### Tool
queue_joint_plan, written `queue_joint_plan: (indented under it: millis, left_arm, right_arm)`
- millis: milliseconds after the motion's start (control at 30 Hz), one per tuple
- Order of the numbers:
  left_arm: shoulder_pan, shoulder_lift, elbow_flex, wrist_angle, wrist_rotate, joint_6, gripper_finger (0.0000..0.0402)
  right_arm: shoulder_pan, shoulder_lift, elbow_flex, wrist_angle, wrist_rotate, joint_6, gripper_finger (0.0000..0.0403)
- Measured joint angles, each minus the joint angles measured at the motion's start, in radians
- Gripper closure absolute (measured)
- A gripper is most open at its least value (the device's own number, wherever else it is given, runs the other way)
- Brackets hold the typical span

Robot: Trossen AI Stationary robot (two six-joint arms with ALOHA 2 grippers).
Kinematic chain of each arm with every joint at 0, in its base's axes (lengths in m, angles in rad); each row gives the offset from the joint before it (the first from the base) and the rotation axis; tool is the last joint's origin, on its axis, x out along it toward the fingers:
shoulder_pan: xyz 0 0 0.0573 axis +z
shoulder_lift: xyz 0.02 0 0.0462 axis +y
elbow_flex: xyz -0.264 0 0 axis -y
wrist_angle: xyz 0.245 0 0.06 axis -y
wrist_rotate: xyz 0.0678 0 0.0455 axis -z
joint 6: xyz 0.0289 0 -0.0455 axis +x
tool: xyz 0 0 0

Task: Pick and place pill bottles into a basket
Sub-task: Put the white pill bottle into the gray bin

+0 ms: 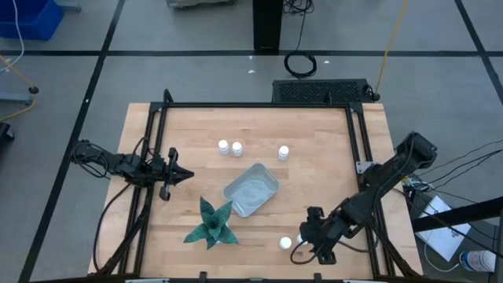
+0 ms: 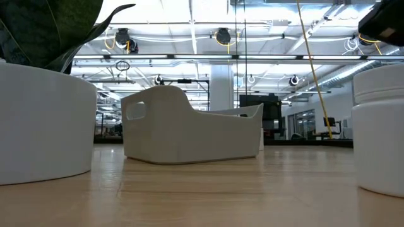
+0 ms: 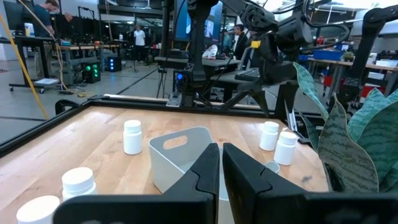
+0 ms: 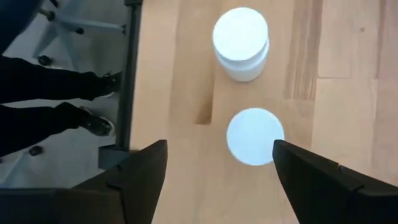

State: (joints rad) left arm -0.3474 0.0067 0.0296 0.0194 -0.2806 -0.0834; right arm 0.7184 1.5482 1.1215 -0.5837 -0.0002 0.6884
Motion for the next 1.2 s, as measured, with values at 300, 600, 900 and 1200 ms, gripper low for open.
queue_joint_plan:
  millis: [300, 600, 900, 1200]
  left_arm:
    - [0.0, 0.0, 0.0, 0.0, 0.0, 0.0, 0.0376]
    - [0.0, 0.0, 0.0, 0.0, 0.0, 0.0, 0.0376]
    - [0.0, 0.0, 0.0, 0.0, 0.0, 0.0, 0.0376]
    - [0.0, 0.0, 0.0, 0.0, 0.0, 0.0, 0.0376]
  right_arm:
    - [-0.021, 0.011, -0.023, 0.015, 0.028, -0.029, 0.0101]
    - [-0.021, 0.063, -0.023, 0.079, -0.001, -0.058, 0.0101]
    - [-0.015, 0.087, -0.023, 0.052, -0.016, -0.077, 0.0101]
    - [0.01, 0.087, -0.023, 0.034, -0.022, -0.079, 0.0101]
